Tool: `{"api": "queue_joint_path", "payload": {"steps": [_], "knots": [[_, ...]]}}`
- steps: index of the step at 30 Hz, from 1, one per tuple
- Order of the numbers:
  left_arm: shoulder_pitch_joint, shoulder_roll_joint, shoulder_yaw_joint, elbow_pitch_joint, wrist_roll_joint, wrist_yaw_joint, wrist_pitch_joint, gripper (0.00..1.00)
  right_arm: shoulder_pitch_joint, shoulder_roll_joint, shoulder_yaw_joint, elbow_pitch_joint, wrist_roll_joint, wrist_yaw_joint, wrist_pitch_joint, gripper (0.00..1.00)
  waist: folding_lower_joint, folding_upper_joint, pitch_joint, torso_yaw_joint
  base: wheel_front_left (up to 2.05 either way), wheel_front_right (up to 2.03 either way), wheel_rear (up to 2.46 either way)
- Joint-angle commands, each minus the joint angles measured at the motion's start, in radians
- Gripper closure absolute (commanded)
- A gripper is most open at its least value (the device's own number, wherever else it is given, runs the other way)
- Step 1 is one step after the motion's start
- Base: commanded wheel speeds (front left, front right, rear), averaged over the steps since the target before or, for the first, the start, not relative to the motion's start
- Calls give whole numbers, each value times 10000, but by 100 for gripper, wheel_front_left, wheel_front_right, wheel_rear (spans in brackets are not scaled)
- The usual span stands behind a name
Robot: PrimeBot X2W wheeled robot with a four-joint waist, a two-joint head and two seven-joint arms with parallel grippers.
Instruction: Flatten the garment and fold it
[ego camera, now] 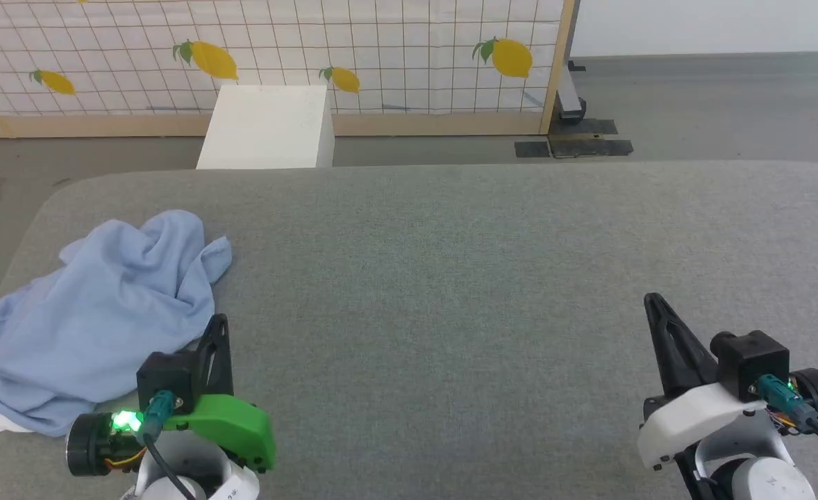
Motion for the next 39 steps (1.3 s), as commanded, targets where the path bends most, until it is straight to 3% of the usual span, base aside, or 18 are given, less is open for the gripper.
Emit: {"api": "queue_joint_path", "payload": {"steps": [1,39], "knots": [[112,-45,18,-24,126,-9,12,100,136,22,16,-53,-64,-15,1,100,0,0,0,0,0,0,0],[112,-45,18,-24,126,-9,12,100,136,22,16,-53,-64,-15,1,100,0,0,0,0,0,0,0]]}}
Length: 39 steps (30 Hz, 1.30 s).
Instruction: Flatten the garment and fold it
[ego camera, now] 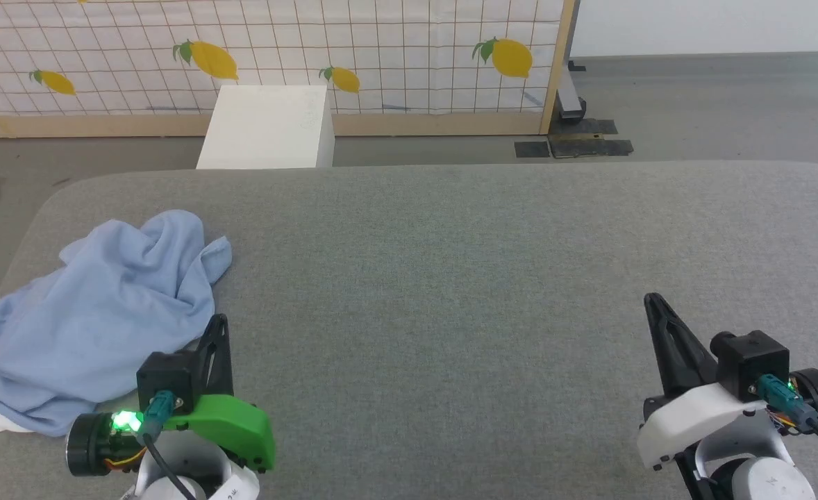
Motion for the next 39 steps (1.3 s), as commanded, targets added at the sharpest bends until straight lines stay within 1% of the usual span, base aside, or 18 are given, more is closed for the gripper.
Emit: {"api": "queue_joint_path", "payload": {"steps": [1,30,31,39], "knots": [[112,-45,20,-24,126,-9,12,100,136,22,16,-53,-64,-15,1,100,0,0,0,0,0,0,0],[112,-45,20,-24,126,-9,12,100,136,22,16,-53,-64,-15,1,100,0,0,0,0,0,0,0],[1,0,0,0,1,0,-1,0,1,0,0,0,2,0,-1,0,0,0,0,0,0,0,0],[-4,0,-79,80,-121,31,-87,0,34,-3,-33,81,113,-1,-87,0,0,0,2,8,0,0,0]]}}
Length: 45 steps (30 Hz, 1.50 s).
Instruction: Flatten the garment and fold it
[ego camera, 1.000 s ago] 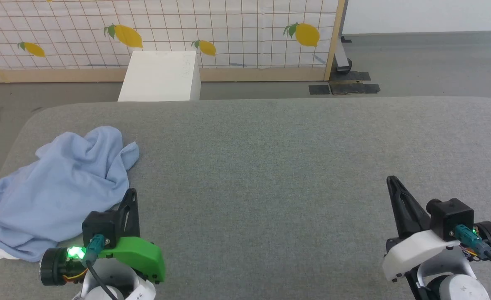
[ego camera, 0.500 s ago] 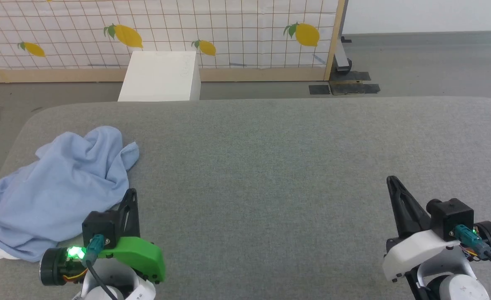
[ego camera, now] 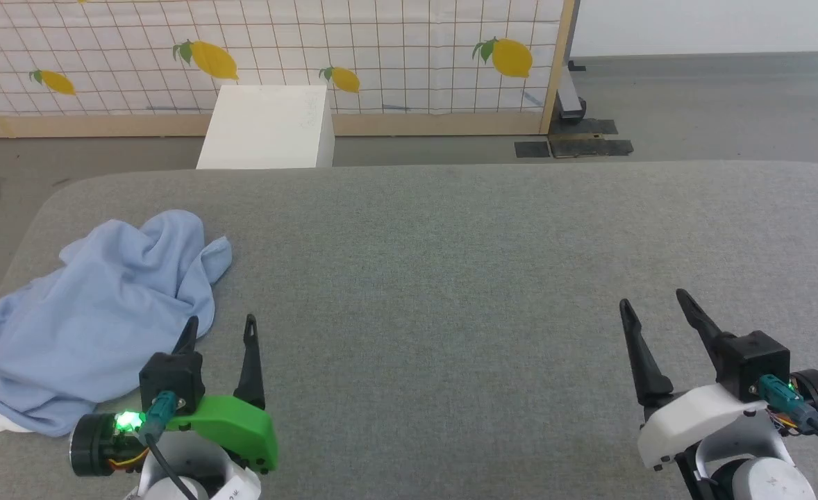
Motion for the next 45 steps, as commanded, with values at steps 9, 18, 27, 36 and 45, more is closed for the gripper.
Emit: {"api": "queue_joint_path", "payload": {"steps": [9,18,27,36,45], "knots": [[-39,-5,-150,223,-177,108,-260,0,92,3,-153,181,252,-2,-269,0,0,0,4,21,0,0,0],[-69,-8,-260,395,-288,177,-447,0,146,5,-321,297,392,-3,-457,0,0,0,11,30,0,0,0],[-90,-12,-336,532,-394,244,-629,0,213,6,-460,364,555,-4,-640,0,0,0,-4,51,0,0,0],[-117,-15,-404,660,-490,302,-816,0,269,8,-568,440,713,-5,-828,0,0,0,-15,77,0,0,0],[-159,-18,-473,785,-590,361,-1002,0,326,10,-643,514,860,-6,-1015,0,0,0,-8,114,0,0,0]]}}
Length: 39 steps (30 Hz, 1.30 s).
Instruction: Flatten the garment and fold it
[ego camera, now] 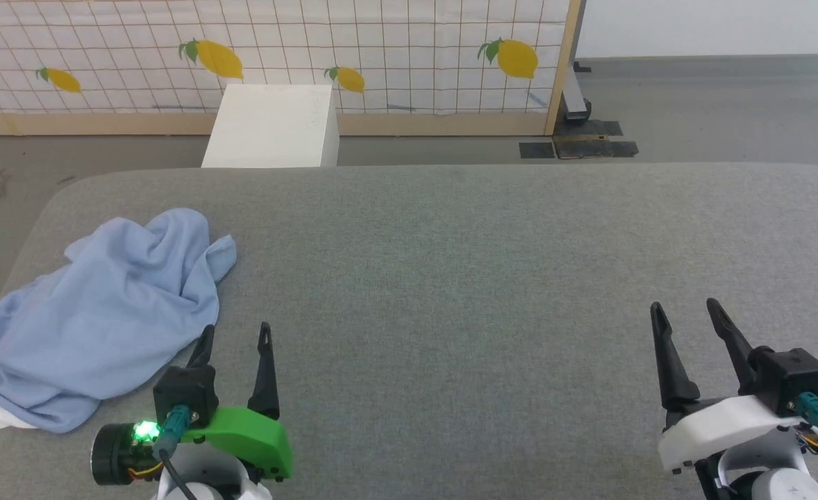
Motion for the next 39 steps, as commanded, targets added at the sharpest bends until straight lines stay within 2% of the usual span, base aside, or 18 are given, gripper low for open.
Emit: {"api": "queue_joint_path", "payload": {"steps": [1,39], "knots": [[-136,-17,-35,54,-135,84,-98,0,170,10,-54,55,111,-6,-124,0,-1,0,-1,7,0,0,0],[-234,-32,-485,735,-580,332,-921,0,453,19,-465,494,665,-11,-952,0,-1,0,-82,161,0,0,0]]}}
